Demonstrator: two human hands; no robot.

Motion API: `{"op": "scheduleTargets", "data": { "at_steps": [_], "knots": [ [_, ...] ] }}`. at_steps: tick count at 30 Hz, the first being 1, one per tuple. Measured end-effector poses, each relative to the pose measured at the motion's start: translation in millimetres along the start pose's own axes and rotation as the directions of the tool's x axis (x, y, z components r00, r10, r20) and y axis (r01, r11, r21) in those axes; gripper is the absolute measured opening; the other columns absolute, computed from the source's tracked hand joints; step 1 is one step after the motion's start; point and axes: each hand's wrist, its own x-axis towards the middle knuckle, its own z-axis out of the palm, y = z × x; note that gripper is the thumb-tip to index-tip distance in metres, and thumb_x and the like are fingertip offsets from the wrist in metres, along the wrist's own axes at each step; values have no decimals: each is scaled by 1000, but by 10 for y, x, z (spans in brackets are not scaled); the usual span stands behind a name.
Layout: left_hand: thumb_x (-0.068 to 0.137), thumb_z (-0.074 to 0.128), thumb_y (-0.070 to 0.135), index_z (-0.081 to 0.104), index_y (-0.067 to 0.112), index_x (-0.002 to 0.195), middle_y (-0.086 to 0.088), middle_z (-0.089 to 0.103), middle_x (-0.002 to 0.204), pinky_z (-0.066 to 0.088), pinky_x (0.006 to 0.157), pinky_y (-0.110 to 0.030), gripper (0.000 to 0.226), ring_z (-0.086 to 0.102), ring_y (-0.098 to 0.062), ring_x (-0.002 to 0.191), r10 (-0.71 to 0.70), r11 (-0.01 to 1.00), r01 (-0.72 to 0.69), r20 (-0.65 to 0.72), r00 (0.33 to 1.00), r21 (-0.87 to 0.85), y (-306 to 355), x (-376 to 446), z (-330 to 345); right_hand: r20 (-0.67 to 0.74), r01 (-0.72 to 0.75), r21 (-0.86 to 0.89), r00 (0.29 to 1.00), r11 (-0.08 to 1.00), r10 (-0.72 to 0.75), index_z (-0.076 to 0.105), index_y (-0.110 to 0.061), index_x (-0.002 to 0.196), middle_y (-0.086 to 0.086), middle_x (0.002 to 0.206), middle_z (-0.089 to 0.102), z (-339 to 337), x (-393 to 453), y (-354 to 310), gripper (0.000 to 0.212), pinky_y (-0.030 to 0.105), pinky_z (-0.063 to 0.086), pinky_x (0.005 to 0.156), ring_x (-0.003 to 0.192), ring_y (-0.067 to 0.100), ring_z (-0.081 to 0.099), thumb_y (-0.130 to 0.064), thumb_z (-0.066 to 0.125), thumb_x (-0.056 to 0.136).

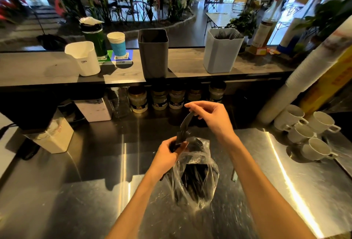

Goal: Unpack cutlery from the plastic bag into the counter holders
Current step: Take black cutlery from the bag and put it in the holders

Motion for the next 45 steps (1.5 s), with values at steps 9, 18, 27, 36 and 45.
{"op": "scheduleTargets", "data": {
  "at_steps": [9,18,27,36,45],
  "knots": [
    [98,62,24,68,6,96,12,66,67,40,56,-10,20,54,7,53,134,964,-130,-2,991,232,578,393,-632,-1,191,-234,980,953,-197,81,-19,95,-5,83,77,72,685,-609,14,35,63,77,76,10,73,-30,78,86],
    [104,50,21,59,14,88,5,56,59,34,40,-17,19,51,-6,46,13,983,-60,-262,965,-172,1241,663,-1335,-264,565,-228,748,793,-609,78,-11,101,1,87,76,-18,1680,-1704,12,24,60,75,74,12,73,-15,77,89],
    [100,53,29,53,18,63,6,33,47,23,33,-19,39,28,-5,34,94,913,-152,-168,981,-378,1708,867,-1472,88,463,-563,858,685,-507,74,-7,113,10,105,76,361,2470,-1600,29,40,58,90,93,21,71,-21,79,87],
    [97,61,20,68,13,81,4,35,52,23,35,-21,19,29,-8,38,69,954,-105,-135,988,-282,1848,907,-1415,497,465,-131,795,875,-348,61,-14,135,2,134,65,888,1811,-1585,47,28,51,102,122,13,62,-39,31,109],
    [87,63,-15,51,15,127,-6,64,84,41,48,-20,51,61,-15,69,168,970,-183,-103,980,-158,1972,881,-1360,569,628,-296,721,720,-395,67,-17,116,-3,100,67,668,1684,-1535,32,22,50,69,83,6,63,-41,66,96]
  ]
}}
